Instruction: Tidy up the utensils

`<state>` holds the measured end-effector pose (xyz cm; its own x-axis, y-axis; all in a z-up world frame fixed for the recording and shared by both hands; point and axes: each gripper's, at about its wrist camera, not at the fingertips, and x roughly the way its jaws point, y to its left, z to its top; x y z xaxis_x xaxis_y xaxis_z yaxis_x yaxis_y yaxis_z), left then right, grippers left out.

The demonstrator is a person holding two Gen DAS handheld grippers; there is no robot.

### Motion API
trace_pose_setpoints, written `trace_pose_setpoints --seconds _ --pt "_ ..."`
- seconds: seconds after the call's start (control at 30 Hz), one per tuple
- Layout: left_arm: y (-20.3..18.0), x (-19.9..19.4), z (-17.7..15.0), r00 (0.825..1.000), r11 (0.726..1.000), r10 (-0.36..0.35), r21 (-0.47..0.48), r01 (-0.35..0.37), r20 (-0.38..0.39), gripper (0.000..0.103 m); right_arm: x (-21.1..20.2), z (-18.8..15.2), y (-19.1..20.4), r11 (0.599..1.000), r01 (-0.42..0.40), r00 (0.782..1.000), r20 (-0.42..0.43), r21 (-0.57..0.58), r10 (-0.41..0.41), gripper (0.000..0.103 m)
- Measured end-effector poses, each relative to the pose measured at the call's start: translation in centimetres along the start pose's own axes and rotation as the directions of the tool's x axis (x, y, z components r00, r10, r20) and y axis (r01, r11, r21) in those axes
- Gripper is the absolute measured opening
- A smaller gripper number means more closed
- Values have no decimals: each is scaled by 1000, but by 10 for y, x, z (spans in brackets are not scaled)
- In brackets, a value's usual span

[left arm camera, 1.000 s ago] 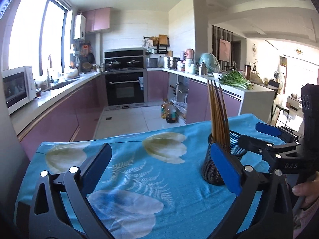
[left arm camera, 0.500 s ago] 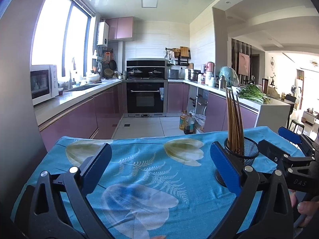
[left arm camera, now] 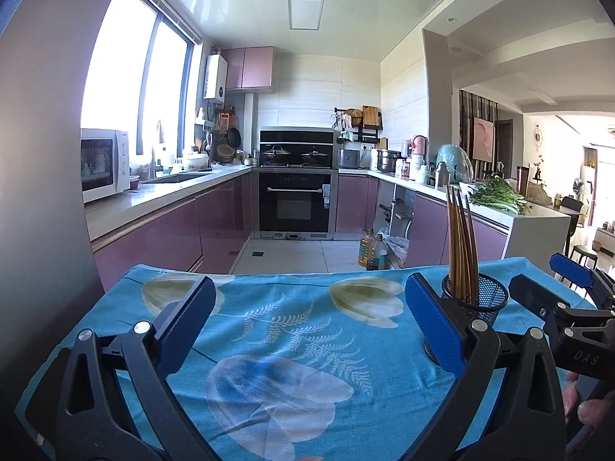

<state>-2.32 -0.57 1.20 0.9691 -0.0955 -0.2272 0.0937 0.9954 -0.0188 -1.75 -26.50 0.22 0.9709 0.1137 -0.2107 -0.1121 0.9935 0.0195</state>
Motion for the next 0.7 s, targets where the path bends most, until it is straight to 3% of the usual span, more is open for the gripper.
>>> trace_pose_setpoints --seconds 0.7 --pt "-1 -10 1 999 1000 8 4 -8 38 97 -6 2 5 1000 -1 1000 18 -1 1 96"
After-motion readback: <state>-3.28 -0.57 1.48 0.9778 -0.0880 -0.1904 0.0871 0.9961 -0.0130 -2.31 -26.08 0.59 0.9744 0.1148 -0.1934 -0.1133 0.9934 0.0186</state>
